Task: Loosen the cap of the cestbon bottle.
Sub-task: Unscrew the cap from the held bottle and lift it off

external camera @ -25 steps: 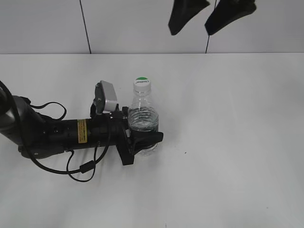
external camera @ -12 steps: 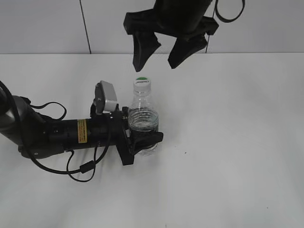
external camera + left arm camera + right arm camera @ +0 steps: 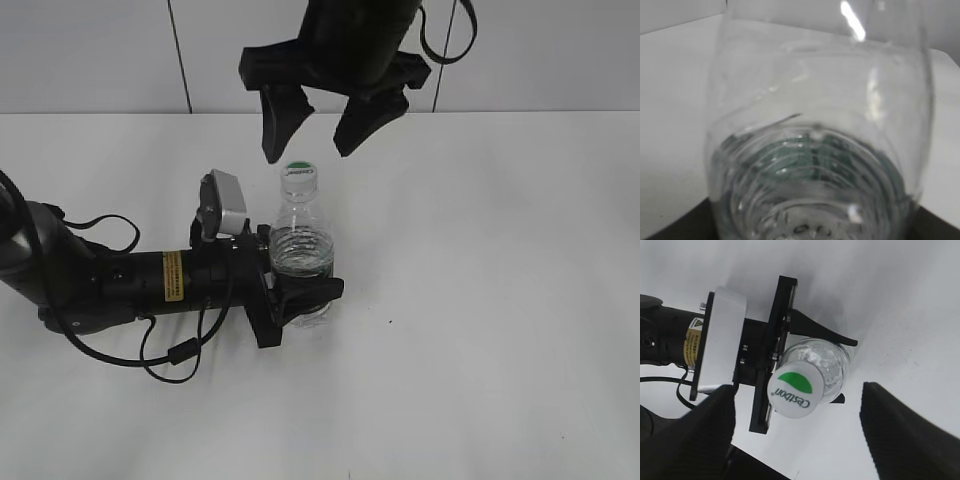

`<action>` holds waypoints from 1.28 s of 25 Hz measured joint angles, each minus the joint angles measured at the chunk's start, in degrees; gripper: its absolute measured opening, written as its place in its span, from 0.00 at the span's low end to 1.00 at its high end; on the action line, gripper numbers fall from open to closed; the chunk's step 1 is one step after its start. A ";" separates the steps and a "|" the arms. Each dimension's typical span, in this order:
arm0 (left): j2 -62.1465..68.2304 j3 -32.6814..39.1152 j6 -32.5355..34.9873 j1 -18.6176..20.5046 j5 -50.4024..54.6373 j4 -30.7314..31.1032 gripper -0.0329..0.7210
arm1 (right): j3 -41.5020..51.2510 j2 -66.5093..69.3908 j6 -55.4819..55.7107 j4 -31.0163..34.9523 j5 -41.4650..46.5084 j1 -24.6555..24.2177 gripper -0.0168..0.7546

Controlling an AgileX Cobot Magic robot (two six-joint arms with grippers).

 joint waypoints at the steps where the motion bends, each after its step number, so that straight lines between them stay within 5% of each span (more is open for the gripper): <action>1: 0.00 0.00 0.00 0.00 0.00 0.00 0.58 | 0.00 0.38 0.00 0.00 0.00 0.00 0.79; 13: 0.00 0.00 0.00 0.00 0.05 0.00 0.58 | 0.00 3.06 -0.06 -0.18 0.00 0.48 0.77; 25: 0.00 0.00 0.05 0.00 0.05 0.00 0.58 | -0.11 3.06 -0.79 0.07 0.00 0.78 0.41; 32: 0.00 0.00 0.05 0.00 0.09 0.00 0.58 | -0.11 3.06 -7.01 0.07 0.00 0.86 0.41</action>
